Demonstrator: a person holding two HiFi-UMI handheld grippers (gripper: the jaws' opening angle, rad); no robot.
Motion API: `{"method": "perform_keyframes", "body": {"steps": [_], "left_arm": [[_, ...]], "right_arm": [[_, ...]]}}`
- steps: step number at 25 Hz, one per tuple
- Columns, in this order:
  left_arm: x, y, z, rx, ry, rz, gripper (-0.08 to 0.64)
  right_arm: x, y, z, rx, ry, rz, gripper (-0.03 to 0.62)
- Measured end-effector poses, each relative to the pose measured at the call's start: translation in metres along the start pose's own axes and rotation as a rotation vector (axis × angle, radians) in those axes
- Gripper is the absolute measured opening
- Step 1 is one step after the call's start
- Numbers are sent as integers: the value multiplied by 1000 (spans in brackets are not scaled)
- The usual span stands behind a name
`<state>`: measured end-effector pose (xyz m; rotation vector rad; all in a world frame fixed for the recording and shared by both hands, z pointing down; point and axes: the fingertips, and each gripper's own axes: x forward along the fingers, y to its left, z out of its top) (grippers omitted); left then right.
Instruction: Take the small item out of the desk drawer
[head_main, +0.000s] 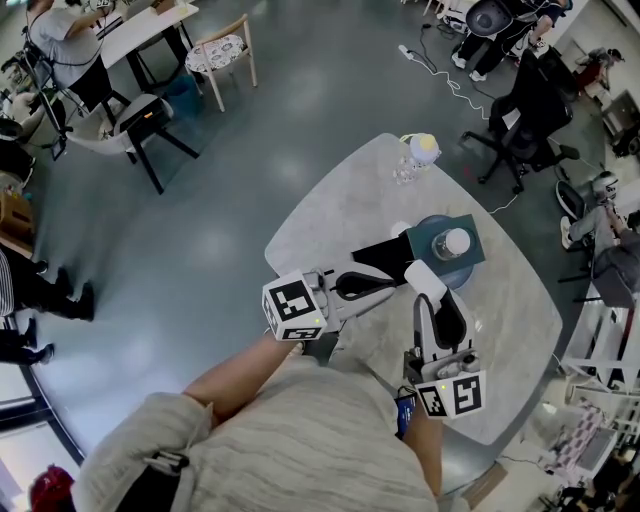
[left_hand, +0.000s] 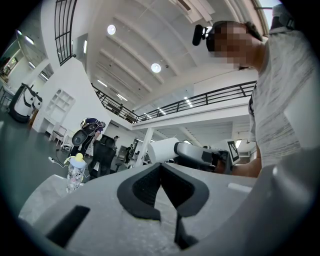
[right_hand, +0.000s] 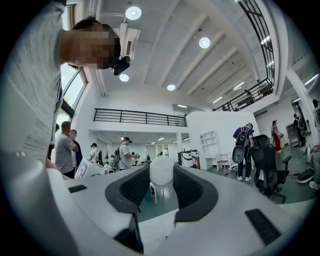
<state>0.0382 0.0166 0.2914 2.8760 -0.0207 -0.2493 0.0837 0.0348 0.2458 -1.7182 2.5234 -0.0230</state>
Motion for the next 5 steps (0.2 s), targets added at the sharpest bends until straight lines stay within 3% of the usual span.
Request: {"method": "perform_keyframes", "body": {"steps": [5], "left_arm": [[0, 1, 1, 1, -2, 0, 15]], "right_arm": [[2, 1, 2, 0, -5, 5, 146]]}}
